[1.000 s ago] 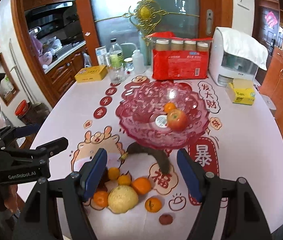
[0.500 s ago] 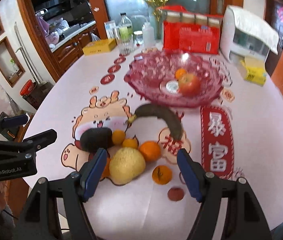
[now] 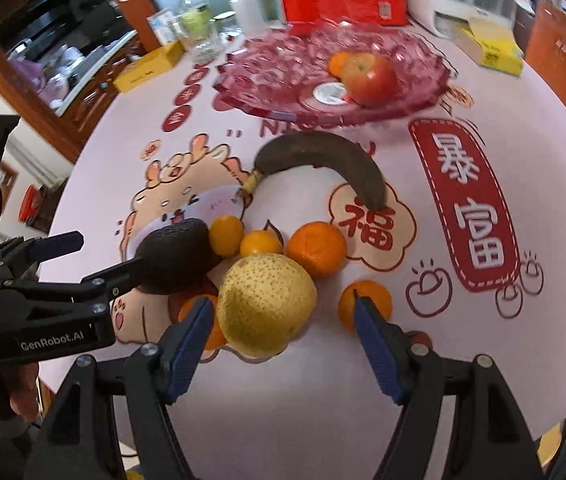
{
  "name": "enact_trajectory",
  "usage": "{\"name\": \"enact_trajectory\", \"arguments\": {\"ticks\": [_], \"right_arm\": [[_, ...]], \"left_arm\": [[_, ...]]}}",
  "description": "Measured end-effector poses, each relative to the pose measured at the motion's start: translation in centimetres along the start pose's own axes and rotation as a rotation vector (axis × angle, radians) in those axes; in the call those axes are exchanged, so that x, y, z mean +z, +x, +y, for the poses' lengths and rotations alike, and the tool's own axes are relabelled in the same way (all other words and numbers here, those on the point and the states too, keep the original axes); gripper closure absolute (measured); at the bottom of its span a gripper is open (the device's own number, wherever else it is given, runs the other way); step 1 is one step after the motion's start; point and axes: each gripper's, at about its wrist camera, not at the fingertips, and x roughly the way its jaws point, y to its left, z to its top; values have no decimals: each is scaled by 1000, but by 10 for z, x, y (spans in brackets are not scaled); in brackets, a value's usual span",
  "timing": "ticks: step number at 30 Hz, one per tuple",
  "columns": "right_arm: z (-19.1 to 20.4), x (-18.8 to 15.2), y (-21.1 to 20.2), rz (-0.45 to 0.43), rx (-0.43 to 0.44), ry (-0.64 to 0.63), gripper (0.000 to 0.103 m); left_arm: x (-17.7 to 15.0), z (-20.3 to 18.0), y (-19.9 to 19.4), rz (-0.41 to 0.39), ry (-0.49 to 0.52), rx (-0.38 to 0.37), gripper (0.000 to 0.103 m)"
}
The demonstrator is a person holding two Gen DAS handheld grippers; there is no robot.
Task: Organize fruits
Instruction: 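Grasp the avocado with the left tool while the right tool grasps the pear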
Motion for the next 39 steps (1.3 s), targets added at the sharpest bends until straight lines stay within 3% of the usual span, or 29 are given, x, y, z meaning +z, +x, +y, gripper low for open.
{"name": "enact_trajectory", "arguments": {"ticks": [13,21,24,27,36,39], "right_arm": [[3,6,26,73,-6,149,30],[-6,6,39,123,37,243,30],[-6,4,45,143,88,262,43],[-5,5,47,147,97,259,44],[-7,1,42,152,56,234,45],[-8,0,41,151,58,233,45]], "left_arm": [[13,2,30,38,123,-92,10],[16,12,39,58,100,-180,11],[16,11,42,63,105,-188,11],[16,8,45,72,112,-190,13],[16,1,60,115,85,-224,27],[14,0,62,127,70,-255,37]]}}
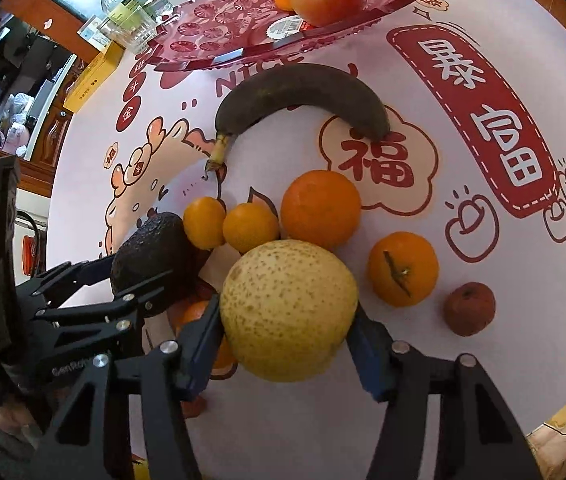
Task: Organize fruits
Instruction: 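Grasp the avocado with the left tool while the right tool grasps the pear, then lift the avocado and pear and carry both over the pink bowl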
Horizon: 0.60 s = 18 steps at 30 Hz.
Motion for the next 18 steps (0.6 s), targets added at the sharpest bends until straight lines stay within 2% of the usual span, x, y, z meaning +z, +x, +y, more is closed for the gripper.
{"name": "enact_trajectory", "arguments": {"ticks": [2,11,18], "right_arm": [[-1,-1,-1,-1,0,-3,45],[2,-3,-1,-8,-7,-31,45],[13,-3,-16,-55,-8,-96,45]], "left_arm": [[-1,-3,-1,-1,1,-20,46],[-8,-9,-2,-20,0,41,47],[-20,-4,-23,-51,-20,42,47]]}}
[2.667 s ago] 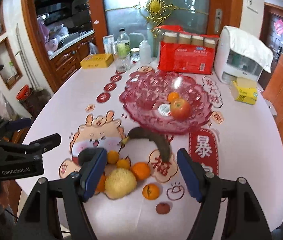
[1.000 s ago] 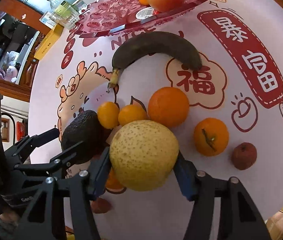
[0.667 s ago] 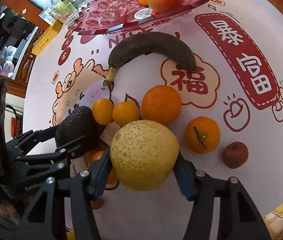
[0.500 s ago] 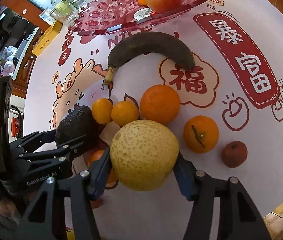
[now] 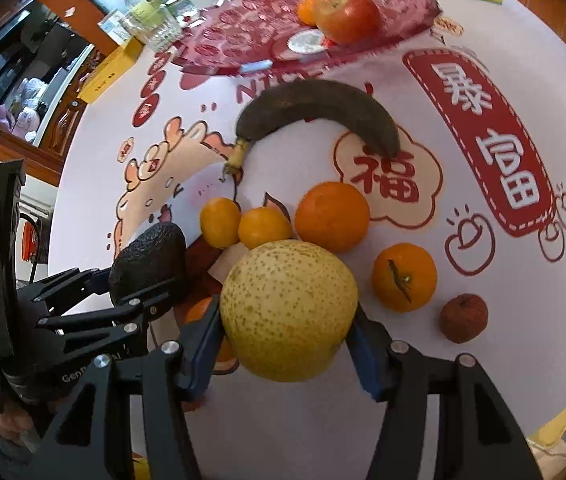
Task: Organize fruits
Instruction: 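Lift the avocado and pear and carry both over the pink bowl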
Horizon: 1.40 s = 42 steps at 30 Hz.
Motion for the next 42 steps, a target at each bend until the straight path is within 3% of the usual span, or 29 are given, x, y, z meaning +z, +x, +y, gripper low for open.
{"name": "enact_trajectory", "arguments": {"ticks": [10,24,31,37,42], "right_arm": [[1,-1,-33,-63,15,-90,45],[-32,10,-114,-210,34,-231,45],[-41,48,-182,-331,64,-322,45],[-36,97,-245,-460,79,-393,46],[-25,140,-269,-522,67,-430,45]], "left_arm": [[-6,-21,-41,-92,-17,31,47],[-2,-98,-109,-261,-63,65,47],[27,-123,-177,-385,-70,124,47],[64,-138,-238,-484,-40,228,47],[97,-140,-269,-527,-19,282,47]]}}
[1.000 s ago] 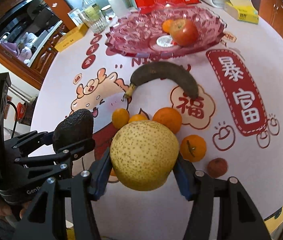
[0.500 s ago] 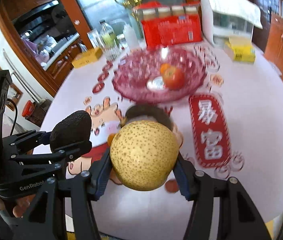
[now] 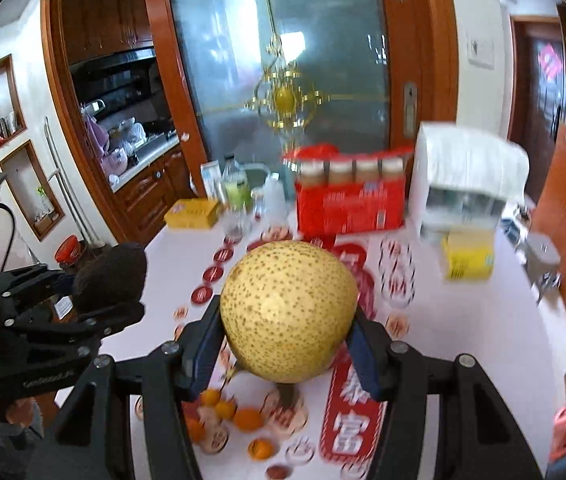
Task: Organize fruits
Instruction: 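Lift the avocado and pear and carry both over the pink bowl, then lower the pear into the bowl and open the right tool while the left tool releases the avocado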
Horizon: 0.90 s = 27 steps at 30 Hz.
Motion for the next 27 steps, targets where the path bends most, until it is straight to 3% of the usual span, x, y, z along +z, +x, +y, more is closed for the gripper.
{"name": "enact_trajectory", "arguments": {"ticks": [5,10,20,27], "right_arm": [[-3,31,29,-7,-10,-18,45],[-7,25,86,62,-22,0,45],[-13,-54,227,349,-14,29,45],[-2,-97,275,474,6,4,45]], "left_arm": [[30,8,23,-6,33,28,47],[39,20,86,50,45,12,47],[-5,26,234,282,104,-37,47],[-27,23,283,359,137,-71,47]]}}
